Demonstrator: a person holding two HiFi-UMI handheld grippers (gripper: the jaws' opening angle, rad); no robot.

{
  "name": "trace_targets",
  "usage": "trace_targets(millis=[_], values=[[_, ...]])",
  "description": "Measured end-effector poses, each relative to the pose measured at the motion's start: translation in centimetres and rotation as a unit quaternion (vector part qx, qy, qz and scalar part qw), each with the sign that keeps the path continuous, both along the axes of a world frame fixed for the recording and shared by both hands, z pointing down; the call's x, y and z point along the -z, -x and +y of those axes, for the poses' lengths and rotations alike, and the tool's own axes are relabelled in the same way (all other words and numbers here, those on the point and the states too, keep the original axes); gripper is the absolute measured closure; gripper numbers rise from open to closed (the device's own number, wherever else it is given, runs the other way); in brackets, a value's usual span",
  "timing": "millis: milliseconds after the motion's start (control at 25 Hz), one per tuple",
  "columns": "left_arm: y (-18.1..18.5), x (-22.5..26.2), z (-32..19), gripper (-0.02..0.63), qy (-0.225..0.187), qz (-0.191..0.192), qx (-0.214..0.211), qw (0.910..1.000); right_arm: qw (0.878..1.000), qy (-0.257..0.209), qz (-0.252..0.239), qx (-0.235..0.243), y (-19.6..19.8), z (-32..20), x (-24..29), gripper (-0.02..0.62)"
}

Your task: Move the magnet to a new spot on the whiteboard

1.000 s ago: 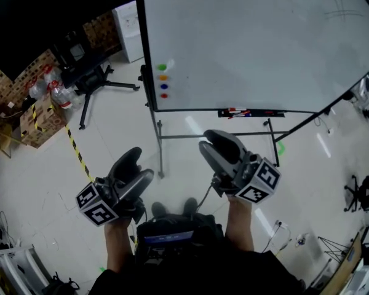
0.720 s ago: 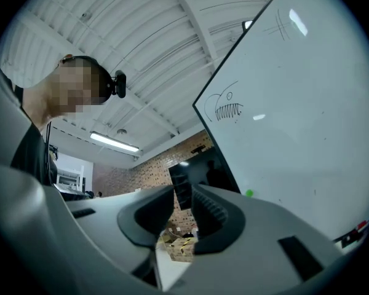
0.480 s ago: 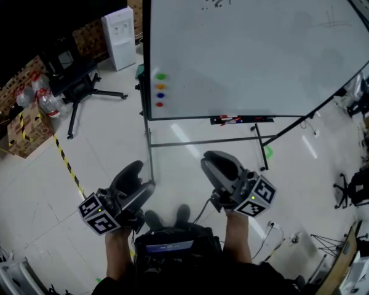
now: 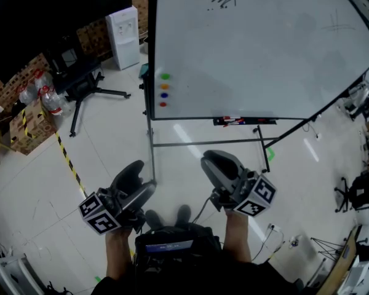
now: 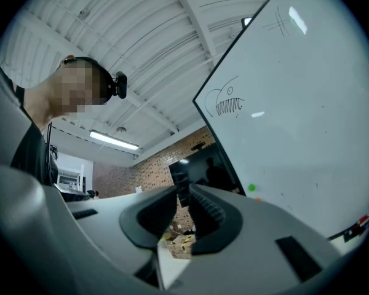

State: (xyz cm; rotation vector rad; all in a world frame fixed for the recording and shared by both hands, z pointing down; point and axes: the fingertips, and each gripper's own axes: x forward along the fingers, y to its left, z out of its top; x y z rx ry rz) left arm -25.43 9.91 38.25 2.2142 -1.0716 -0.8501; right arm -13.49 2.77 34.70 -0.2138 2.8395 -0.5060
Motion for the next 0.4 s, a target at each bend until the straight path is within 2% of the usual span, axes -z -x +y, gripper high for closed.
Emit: trace_targets(millis=[400], values=[[-1.4, 0.3, -0.8, 0.247, 0.002, -0.008, 0.0, 1.0, 1.0, -0.002, -0.003, -0.001, -1.2, -1.0, 0.0, 0.509]])
